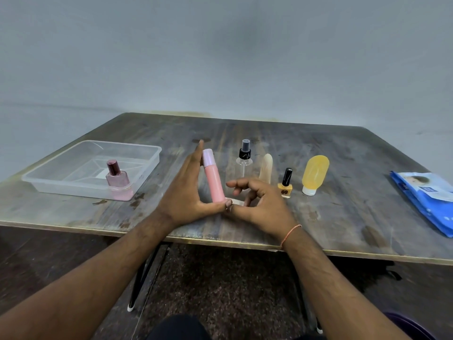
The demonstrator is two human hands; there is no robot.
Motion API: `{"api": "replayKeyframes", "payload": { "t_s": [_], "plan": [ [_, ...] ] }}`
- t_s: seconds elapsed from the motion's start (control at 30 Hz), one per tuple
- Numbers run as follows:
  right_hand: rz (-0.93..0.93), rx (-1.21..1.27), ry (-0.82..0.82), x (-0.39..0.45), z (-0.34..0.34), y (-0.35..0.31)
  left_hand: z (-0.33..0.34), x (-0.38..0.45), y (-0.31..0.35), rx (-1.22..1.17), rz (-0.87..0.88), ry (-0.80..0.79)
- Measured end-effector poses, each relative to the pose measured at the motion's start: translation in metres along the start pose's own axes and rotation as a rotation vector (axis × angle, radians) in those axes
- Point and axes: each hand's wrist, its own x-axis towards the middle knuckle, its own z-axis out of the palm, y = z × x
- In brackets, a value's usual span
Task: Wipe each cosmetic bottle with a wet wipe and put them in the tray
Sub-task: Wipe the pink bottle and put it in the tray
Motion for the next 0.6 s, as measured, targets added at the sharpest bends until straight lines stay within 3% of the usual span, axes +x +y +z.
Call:
{"api": "replayKeyframes", "payload": {
  "t_s": [0.13, 0.27, 0.6],
  "plan": [
    [0.090, 0.177, 0.069, 0.001, -0.001, -0.004, -0.001, -0.001, 0.002, -0.006, 0.000, 0.014],
    [0.122, 0.201, 0.138, 0.001, 0.002, -0.009, -0.004, -0.003, 0.008, 0.022, 0.104, -0.097],
    [0.090, 0.290, -0.004, 0.003, 0.011, -0.059, -0.027, -0.019, 0.022, 0.031, 0.180, -0.125]
  ]
}}
